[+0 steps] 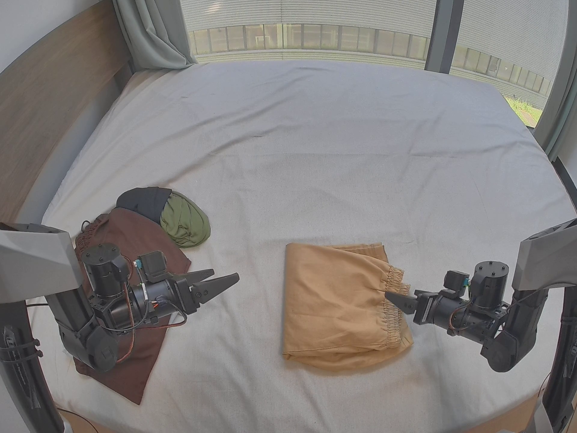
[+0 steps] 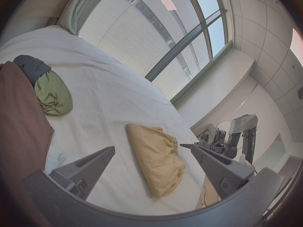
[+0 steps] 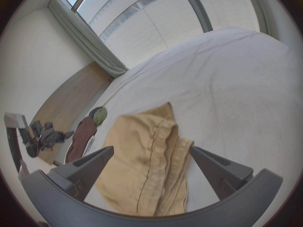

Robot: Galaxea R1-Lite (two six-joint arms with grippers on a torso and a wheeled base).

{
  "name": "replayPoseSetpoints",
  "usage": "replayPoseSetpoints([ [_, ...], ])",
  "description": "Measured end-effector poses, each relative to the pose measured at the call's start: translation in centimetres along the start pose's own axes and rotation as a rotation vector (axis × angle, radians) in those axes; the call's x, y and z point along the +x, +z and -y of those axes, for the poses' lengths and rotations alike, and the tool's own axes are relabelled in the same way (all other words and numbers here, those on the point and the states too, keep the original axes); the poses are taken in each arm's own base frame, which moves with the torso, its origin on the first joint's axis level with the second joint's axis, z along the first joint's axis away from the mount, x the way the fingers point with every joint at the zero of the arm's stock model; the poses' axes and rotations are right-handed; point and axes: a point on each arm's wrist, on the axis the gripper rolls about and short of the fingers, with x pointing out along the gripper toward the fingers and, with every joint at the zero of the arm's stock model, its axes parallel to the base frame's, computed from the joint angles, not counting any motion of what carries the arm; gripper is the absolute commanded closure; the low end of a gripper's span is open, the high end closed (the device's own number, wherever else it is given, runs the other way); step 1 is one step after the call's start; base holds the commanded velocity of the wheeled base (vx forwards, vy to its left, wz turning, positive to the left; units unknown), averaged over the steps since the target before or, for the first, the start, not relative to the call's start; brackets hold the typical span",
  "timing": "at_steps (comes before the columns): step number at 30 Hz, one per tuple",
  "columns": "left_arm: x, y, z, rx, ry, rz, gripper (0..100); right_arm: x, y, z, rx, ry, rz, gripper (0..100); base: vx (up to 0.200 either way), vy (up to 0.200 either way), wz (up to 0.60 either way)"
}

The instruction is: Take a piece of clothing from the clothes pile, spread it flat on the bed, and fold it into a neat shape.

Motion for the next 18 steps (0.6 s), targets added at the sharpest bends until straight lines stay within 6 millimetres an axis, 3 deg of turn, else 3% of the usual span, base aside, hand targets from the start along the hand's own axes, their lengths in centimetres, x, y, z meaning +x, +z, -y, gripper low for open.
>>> replayPoseSetpoints([
  [6, 0.0, 0.0, 0.0, 0.0, 0.0, -0.001, 0, -1.6, -1.5, 0.0, -0.025, 0.02, -0.095, 0, 0.0, 0.0, 0.0],
  [18, 0.0, 0.0, 0.0, 0.0, 0.0, -0.001, 0, -1.3, -3.6, 0.9, 0.006, -0.006, -0.184, 0, 0.0, 0.0, 0.0],
])
